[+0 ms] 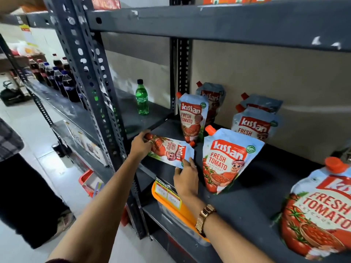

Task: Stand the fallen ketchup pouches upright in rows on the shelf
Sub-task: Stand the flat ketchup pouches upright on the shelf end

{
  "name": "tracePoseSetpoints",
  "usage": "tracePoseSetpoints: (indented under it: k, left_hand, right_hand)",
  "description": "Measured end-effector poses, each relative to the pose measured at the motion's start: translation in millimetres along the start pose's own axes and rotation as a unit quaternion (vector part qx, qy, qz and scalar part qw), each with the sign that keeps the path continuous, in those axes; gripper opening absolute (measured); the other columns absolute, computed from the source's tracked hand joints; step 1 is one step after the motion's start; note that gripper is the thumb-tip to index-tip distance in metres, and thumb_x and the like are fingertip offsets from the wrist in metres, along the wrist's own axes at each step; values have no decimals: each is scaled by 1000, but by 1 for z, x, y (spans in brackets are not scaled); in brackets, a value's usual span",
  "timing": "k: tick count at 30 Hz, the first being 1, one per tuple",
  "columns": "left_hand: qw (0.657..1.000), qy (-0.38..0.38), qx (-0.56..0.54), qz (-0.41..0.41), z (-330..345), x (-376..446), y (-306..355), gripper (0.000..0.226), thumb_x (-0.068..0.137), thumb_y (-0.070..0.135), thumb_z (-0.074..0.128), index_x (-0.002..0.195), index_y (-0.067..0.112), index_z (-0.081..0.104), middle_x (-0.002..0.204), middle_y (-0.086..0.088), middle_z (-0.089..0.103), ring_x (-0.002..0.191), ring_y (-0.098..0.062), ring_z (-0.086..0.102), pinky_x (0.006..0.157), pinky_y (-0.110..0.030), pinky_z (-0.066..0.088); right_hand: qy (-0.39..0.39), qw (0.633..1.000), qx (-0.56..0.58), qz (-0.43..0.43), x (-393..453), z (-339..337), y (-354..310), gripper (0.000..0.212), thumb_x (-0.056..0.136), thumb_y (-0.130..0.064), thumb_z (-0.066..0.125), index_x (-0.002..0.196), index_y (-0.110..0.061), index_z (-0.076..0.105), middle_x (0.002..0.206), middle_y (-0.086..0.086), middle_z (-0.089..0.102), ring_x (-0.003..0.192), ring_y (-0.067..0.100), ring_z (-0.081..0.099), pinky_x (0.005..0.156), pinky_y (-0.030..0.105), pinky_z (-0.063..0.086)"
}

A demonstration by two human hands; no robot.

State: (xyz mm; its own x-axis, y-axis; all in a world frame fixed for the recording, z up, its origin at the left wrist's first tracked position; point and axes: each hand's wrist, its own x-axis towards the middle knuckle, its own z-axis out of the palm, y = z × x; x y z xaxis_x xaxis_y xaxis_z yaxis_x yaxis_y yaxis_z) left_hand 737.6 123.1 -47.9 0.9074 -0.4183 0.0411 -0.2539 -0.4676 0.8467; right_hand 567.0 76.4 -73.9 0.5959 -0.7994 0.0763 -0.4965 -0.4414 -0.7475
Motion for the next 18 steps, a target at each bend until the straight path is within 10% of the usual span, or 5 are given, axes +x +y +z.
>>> tracePoseSetpoints:
  k: [6, 18]
  left_hand:
    - [1000, -4, 29, -6, -14, -9, 2, 46, 77, 3, 65, 122, 11, 59, 117, -16, 65, 95, -22, 59, 76, -24, 44]
    - [986, 77, -13, -149, -10, -77, 5, 34, 75, 18, 68, 102, -2, 67, 105, -20, 70, 94, -33, 66, 80, -35, 53]
  right_hand:
    - [31, 999, -35, 16, 0, 9, -7, 39, 91, -12, 45, 127, 2, 48, 135, 19, 50, 134, 29, 33, 113, 37, 26]
    - [7, 991, 26, 133, 21, 8, -29, 58, 93, -19, 46, 144, -4, 22, 150, 28, 22, 140, 38, 18, 115, 43, 18]
